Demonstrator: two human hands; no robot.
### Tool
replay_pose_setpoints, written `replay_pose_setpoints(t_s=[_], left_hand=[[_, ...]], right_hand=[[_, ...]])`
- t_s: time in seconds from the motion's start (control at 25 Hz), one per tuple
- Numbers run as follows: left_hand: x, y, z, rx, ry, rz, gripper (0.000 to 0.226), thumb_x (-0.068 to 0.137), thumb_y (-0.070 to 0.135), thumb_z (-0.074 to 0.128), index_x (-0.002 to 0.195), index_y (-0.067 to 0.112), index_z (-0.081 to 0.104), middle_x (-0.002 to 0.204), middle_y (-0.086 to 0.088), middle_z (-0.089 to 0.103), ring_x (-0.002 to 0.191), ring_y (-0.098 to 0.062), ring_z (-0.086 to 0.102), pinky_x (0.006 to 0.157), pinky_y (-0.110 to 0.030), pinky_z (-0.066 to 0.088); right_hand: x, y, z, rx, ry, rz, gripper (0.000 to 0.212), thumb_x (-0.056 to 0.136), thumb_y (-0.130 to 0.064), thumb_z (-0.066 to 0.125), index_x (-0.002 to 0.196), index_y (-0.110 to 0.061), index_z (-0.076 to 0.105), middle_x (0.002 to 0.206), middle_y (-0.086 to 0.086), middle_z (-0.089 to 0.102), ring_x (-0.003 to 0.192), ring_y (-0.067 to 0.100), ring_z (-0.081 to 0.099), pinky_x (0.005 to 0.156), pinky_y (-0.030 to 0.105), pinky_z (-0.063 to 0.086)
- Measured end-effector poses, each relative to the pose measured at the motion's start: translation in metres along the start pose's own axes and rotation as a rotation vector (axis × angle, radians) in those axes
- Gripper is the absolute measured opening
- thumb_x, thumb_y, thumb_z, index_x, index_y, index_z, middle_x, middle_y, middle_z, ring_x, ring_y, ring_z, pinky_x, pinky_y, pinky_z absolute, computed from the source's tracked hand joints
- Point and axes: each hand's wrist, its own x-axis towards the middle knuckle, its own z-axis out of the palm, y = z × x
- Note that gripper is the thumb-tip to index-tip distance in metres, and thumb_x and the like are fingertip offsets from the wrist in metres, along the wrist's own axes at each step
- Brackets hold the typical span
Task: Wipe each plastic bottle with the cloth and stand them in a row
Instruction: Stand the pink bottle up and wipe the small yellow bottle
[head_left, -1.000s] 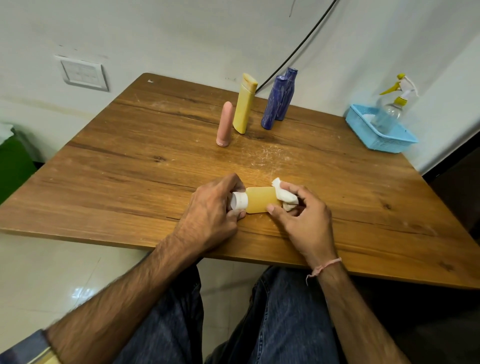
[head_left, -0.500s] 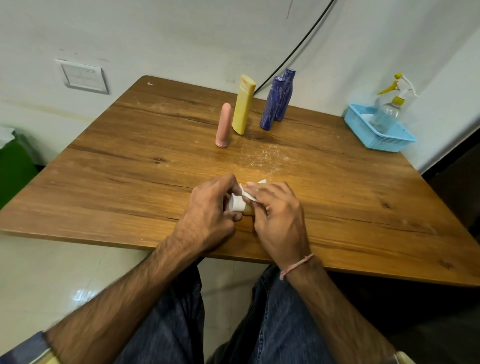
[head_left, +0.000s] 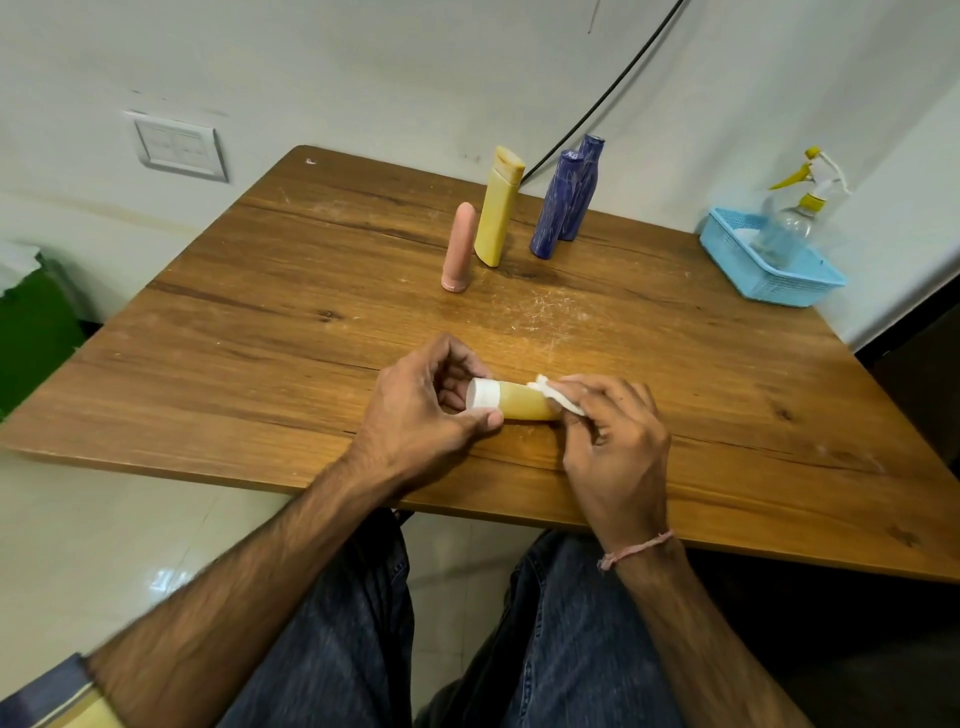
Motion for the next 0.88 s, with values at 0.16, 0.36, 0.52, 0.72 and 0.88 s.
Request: replay_pose_setpoints(t_s=[0.16,0.36,0.52,0.72,0.88], left_hand=[[-0.001,0.005,0.003,0.121,-0.015,0.013,0.06,0.058,0.01,0.093,0.105,0.022,0.058,0.09,0.006,0.07,0.078,-0.006,0.066,0.073,-0.023,0.057],[-0.005,0.006,0.003,0.163,-0.005,0.016,0.069,0.055,0.006,0.091,0.107,0.025,0.051,0.086,0.005,0.07,0.074,-0.005,0.066,0.065,-0.014,0.053],[-0.004,0.006,0.003,0.234,-0.031,0.083,0.067,0.058,0.007,0.087,0.108,0.027,0.046,0.087,0.007,0.067,0.077,0.001,0.061,0.065,-0.008,0.048],[-0.002,0.002,0.003,0.36,-0.063,0.125,0.049,0.059,0.022,0.094,0.095,0.021,0.061,0.091,0.012,0.062,0.083,-0.002,0.058,0.066,-0.011,0.046],[-0.003,0.004,0.002,0.392,-0.037,0.04,0.044,0.059,0.032,0.095,0.094,0.025,0.07,0.084,0.016,0.061,0.076,0.001,0.057,0.06,-0.005,0.043]], right_hand=[[-0.008,-0.013,0.004,-0.035,0.012,0.046,0.024,0.081,0.004,0.075,0.101,-0.008,0.078,0.094,0.005,0.07,0.093,0.022,0.06,0.08,0.033,0.052],[-0.017,-0.021,0.008,0.026,-0.112,-0.151,0.03,0.08,0.008,0.075,0.106,-0.006,0.077,0.102,0.007,0.071,0.098,0.024,0.061,0.086,0.034,0.052],[-0.015,-0.001,-0.002,-0.025,-0.05,0.061,0.024,0.081,0.0,0.078,0.103,-0.009,0.078,0.092,0.003,0.07,0.092,0.021,0.061,0.079,0.034,0.054],[-0.015,-0.007,0.0,-0.038,-0.035,0.133,0.02,0.083,-0.004,0.077,0.103,-0.007,0.078,0.092,0.003,0.069,0.094,0.02,0.061,0.079,0.027,0.052],[-0.019,-0.005,-0.007,-0.031,-0.082,0.148,0.024,0.084,-0.006,0.076,0.108,-0.009,0.076,0.101,0.002,0.064,0.099,0.014,0.059,0.086,0.017,0.048]])
